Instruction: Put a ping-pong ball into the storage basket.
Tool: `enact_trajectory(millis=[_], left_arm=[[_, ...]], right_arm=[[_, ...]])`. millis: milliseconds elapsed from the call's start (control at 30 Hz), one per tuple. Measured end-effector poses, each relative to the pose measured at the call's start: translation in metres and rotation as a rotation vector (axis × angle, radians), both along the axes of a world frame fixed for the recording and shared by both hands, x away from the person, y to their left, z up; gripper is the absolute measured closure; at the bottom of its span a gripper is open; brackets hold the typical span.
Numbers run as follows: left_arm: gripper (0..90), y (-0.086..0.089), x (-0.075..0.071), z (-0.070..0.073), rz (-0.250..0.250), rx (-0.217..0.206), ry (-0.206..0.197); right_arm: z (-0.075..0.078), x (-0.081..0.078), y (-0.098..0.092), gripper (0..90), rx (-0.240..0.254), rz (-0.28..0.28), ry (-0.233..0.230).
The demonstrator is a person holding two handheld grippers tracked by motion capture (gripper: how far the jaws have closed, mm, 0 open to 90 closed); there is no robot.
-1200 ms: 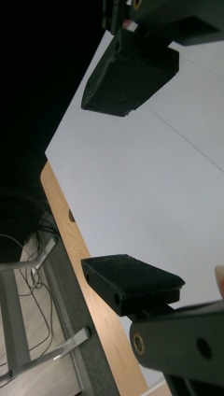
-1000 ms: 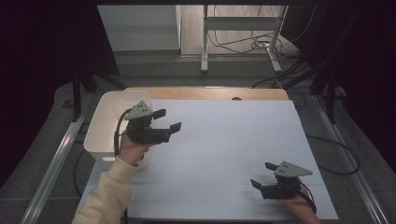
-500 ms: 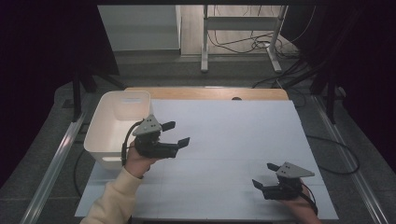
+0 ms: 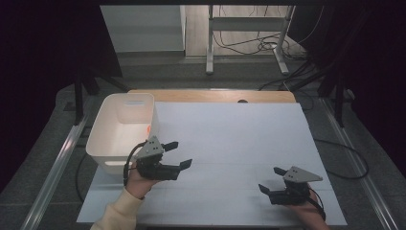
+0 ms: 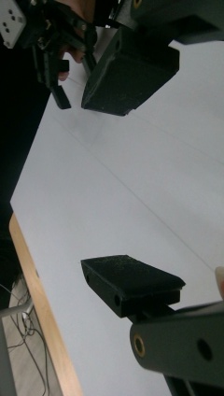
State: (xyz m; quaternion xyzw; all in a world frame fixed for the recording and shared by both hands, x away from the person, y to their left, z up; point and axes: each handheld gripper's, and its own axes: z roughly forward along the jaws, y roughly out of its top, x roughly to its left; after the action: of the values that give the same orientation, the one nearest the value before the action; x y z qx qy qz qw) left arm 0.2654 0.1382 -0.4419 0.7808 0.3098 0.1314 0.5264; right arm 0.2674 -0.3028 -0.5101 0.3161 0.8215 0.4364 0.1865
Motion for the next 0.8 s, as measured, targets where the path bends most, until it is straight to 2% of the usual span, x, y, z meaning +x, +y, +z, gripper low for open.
enact_trajectory(millis=[133,300,467,800], left_arm=[[21.5,0.002,-0.005,-0.011,-0.007,0.018,0.001],[21.5,0.009,-0.009,-0.020,0.001,0.018,0.005],[21.6,0.025,-0.014,-0.038,0.047,0.025,0.041],[21.5,0.041,-0.023,-0.055,0.092,0.024,0.060]], right_arm=[[0.000,0.000,0.000,14.2,0.001,0.000,0.001],[-0.001,0.000,0.000,14.3,-0.003,-0.001,0.004],[-0.001,0.000,0.000,14.3,-0.001,-0.001,0.004],[-0.001,0.000,0.000,14.4,-0.002,-0.001,0.002]])
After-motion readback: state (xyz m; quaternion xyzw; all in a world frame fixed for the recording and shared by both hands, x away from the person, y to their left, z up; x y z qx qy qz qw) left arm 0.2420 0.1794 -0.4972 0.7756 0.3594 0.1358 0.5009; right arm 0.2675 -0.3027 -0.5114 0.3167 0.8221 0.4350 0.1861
